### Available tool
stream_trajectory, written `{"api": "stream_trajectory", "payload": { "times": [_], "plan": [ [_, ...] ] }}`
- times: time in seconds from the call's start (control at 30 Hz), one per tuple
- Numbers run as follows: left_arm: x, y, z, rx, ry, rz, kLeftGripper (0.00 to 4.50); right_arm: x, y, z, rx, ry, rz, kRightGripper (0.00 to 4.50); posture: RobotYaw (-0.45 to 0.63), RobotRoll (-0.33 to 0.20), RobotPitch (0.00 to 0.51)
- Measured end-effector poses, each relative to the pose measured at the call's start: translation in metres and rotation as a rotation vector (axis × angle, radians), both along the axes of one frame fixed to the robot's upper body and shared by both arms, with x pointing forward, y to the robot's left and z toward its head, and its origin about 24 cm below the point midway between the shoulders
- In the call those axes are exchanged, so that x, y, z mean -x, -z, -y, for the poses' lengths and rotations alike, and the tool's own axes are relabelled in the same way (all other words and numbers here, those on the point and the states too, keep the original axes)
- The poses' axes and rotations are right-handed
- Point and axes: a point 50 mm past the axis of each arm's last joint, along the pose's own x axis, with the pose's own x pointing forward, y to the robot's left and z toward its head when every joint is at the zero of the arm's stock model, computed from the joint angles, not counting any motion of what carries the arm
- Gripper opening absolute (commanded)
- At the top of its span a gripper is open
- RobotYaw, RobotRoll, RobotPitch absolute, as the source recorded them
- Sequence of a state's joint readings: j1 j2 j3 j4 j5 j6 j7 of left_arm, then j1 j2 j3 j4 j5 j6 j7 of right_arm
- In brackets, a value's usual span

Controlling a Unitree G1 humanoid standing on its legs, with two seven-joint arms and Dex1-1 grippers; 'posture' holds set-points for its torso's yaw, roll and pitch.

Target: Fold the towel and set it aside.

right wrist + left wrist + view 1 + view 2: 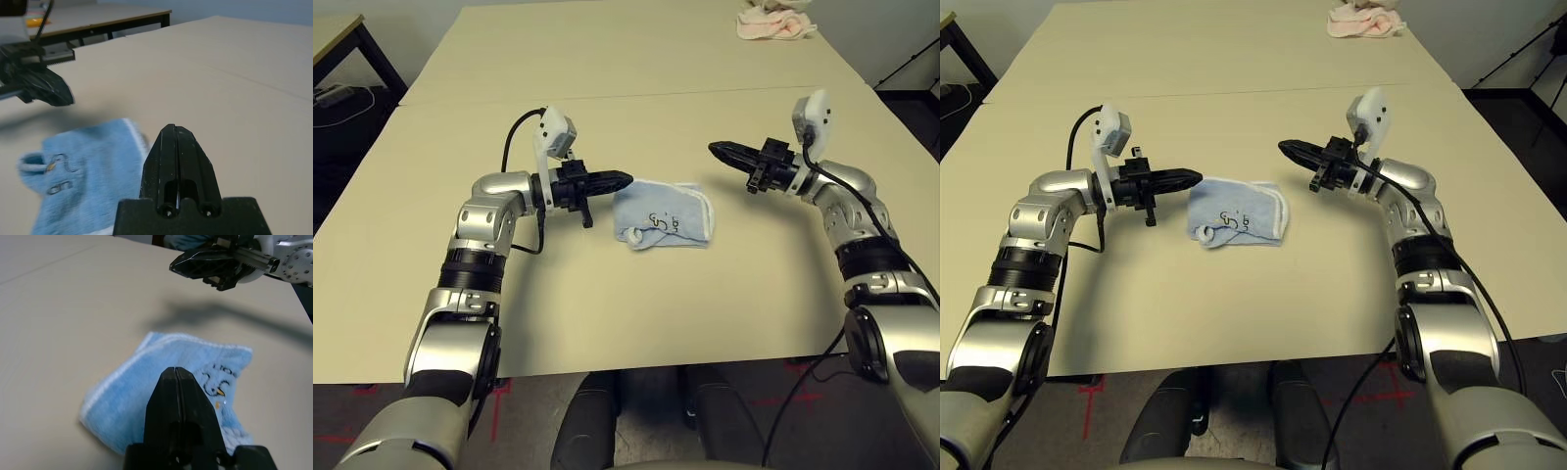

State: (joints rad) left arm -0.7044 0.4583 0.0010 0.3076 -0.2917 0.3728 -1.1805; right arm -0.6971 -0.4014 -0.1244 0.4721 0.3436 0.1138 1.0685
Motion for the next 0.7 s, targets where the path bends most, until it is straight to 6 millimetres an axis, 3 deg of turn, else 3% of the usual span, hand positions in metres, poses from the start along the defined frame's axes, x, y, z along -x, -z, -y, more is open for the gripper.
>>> {"api": "stream_trajectory", "payload": {
  "times": [0.13, 0.3, 0.4, 0.7],
  "plan": [
    [0.008, 0.008, -0.008, -0.023, -0.041, -0.035, 2.48, 0.014, 0.009, 0.002, -0.004, 0.001, -0.053, 1.42, 0.06, 0.0, 0.117],
    [0.013, 0.01, -0.015, 0.013, -0.097, -0.046, 4.49, 0.022, 0.007, 0.002, 0.007, 0.011, -0.054, 3.37, 0.06, 0.0, 0.111],
    [0.015, 0.009, -0.017, 0.019, -0.116, -0.04, 4.5, 0.024, 0.005, 0.003, 0.014, 0.015, -0.048, 4.46, 0.06, 0.0, 0.111],
    [0.018, 0.004, -0.028, 0.023, -0.215, -0.019, 4.5, 0.034, 0.01, 0.008, 0.136, 0.033, -0.025, 4.49, 0.04, 0.0, 0.118]
  ]
}}
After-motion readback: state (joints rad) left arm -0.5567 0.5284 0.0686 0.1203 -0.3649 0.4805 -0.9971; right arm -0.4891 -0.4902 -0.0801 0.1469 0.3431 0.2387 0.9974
